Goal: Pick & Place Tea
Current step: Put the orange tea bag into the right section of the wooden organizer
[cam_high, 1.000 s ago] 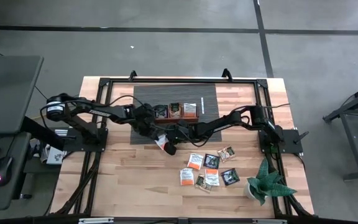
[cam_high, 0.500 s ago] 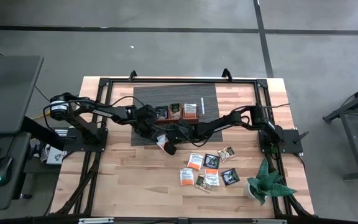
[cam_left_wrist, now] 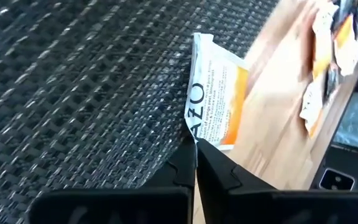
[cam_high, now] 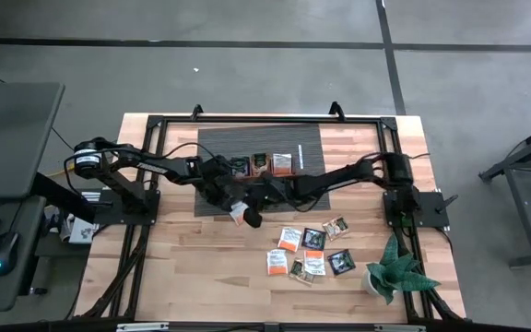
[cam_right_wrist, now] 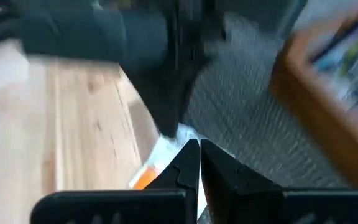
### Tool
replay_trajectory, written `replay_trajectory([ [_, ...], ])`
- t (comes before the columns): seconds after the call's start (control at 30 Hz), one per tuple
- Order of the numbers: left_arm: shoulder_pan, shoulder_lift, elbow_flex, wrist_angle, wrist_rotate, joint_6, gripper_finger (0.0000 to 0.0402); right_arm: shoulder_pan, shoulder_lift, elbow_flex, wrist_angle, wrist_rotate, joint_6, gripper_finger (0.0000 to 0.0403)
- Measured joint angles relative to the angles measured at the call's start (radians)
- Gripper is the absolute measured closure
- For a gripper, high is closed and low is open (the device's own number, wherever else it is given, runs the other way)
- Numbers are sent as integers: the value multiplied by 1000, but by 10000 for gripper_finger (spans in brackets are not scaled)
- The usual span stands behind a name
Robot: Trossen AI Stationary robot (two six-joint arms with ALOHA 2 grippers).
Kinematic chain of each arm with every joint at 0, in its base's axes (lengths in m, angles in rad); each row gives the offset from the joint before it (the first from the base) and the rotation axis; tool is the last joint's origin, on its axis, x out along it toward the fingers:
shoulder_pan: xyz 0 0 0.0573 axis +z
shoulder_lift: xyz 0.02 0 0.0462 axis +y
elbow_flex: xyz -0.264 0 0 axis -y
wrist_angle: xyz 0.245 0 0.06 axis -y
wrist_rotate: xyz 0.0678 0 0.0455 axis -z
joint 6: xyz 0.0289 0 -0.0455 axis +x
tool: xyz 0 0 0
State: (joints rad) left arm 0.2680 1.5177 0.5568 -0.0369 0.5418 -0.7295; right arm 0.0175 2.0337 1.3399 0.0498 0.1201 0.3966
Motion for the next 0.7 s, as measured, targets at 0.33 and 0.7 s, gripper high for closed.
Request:
replay_trajectory([
  [0.33,0,-132,63,-45,20,225,401,-35,-175,0,-89,-145,-39,392],
  [0.7,0,-253,326,-444,-259,723,401,-88,-332,0,-128,-127,-49,382],
])
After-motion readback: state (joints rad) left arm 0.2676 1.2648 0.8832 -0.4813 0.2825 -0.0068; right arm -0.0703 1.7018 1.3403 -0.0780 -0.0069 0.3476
